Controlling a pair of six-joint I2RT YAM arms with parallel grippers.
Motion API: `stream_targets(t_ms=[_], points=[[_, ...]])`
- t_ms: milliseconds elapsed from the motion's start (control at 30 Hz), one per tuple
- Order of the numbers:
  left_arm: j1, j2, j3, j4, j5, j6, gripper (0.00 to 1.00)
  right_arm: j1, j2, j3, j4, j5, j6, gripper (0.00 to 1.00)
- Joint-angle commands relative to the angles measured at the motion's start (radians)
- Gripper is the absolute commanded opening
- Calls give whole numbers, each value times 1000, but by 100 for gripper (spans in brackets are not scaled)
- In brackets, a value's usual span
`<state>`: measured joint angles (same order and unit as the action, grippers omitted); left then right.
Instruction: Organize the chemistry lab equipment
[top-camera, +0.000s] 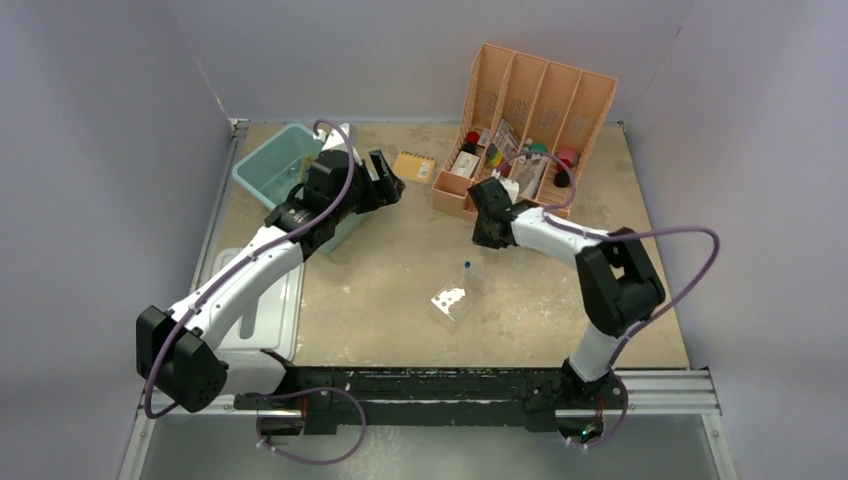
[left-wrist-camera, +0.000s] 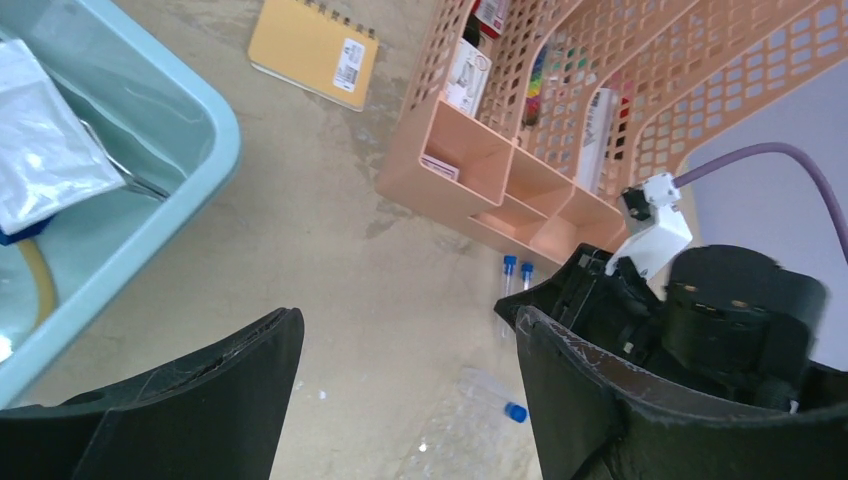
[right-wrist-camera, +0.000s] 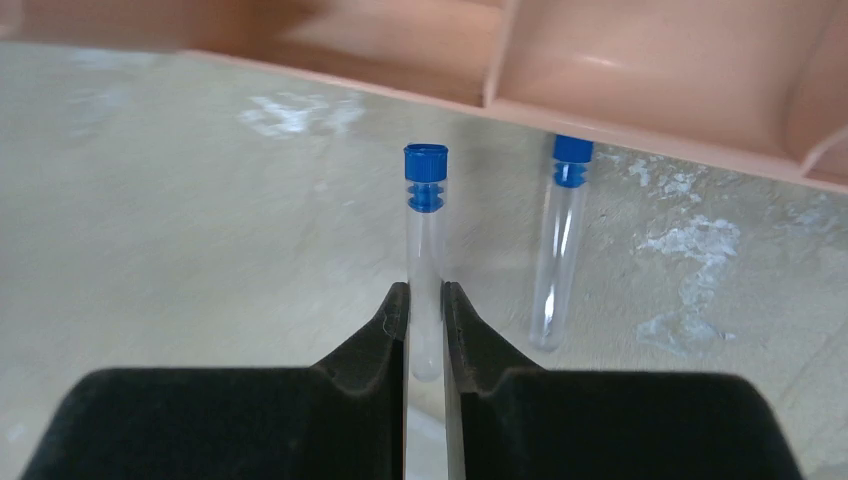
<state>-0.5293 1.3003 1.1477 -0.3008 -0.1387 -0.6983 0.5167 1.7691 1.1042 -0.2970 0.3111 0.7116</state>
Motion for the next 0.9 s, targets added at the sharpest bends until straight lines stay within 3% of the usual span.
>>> stream_targets(t_ms=[0,367,500,800,867], points=[[6,-14,-25,113,86,-96,77,-4,-210,25,63,-80,-79,8],[-31,-1,-107,414,380,-218,74,-6,-422,91,163,-286,38,9],[-75,24,-110,503,416,-230,73,-5,-453,112,187,-349,93,10],[-93,68,-102,526,422,-232,46,-15,-502,111,189,-417,189,10],[-95,79,-103,542,451,-239,45,-15,-507,94,207,-443,218,10]])
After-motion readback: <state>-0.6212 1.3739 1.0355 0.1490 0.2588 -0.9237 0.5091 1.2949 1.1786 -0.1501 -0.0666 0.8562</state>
